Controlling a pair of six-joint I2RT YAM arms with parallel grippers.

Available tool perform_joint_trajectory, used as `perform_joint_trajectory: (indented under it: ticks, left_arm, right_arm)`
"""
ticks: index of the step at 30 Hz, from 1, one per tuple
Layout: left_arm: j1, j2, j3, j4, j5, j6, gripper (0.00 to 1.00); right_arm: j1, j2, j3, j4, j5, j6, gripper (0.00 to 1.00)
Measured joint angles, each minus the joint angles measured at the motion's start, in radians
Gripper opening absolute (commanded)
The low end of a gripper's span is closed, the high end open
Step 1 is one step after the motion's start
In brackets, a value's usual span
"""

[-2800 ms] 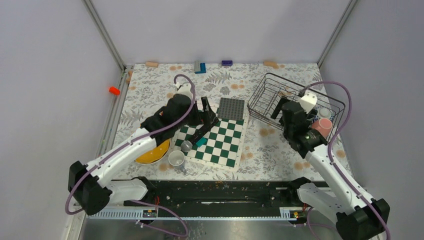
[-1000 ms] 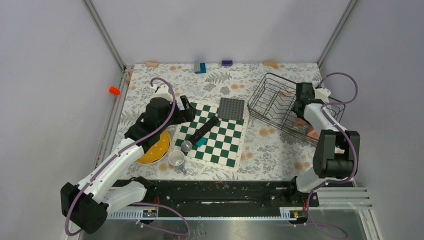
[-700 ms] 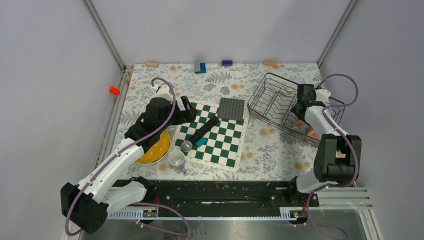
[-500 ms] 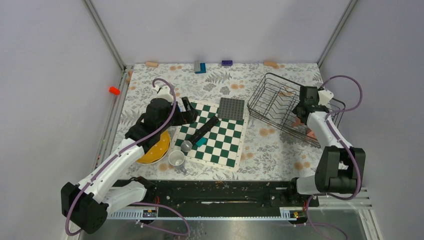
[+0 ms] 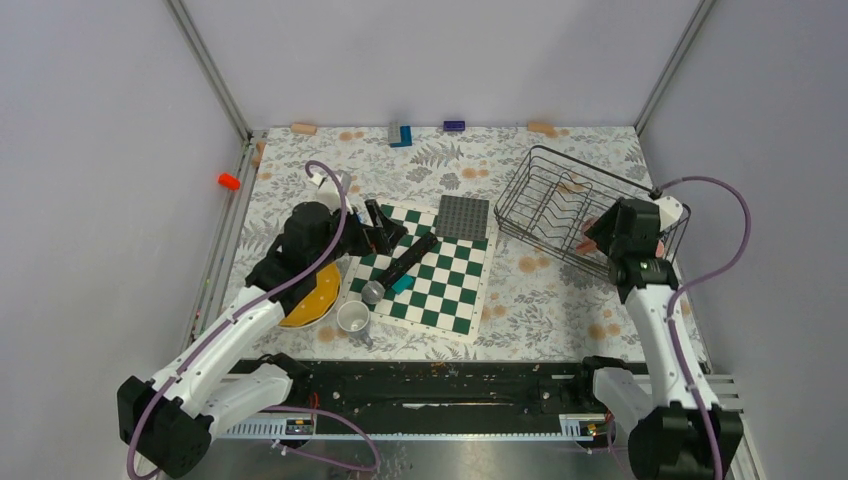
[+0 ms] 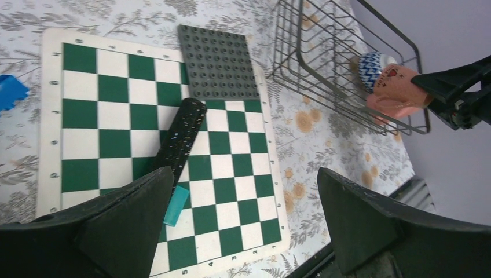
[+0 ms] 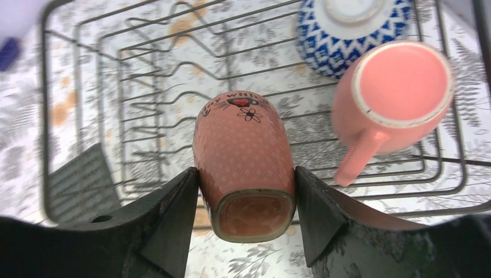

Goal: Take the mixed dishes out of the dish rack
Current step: Pick up the cup from the dish rack.

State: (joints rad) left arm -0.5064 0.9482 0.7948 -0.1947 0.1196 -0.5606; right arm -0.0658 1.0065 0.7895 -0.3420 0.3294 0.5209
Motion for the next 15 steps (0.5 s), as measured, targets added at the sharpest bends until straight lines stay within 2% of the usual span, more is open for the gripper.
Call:
perform_joint_trajectory:
  ticks: [7, 11, 15]
  left_arm:
    - [0.000, 0.001, -0.013, 0.075, 0.143, -0.017, 0.99]
    - [0.000, 0.006, -0.019, 0.124, 0.229, -0.025, 0.99]
    - [0.000, 0.044, -0.019, 0.179, 0.312, -0.048, 0.99]
  right_arm:
    - [-0.001, -0.214, -0.101, 0.078, -0.266, -0.004, 0.00]
    - [-0.001, -0.254, -0.137, 0.135, -0.452, 0.011, 0.00]
    - [-0.001, -0.258, -0.196, 0.290, -0.683, 0.086, 0.00]
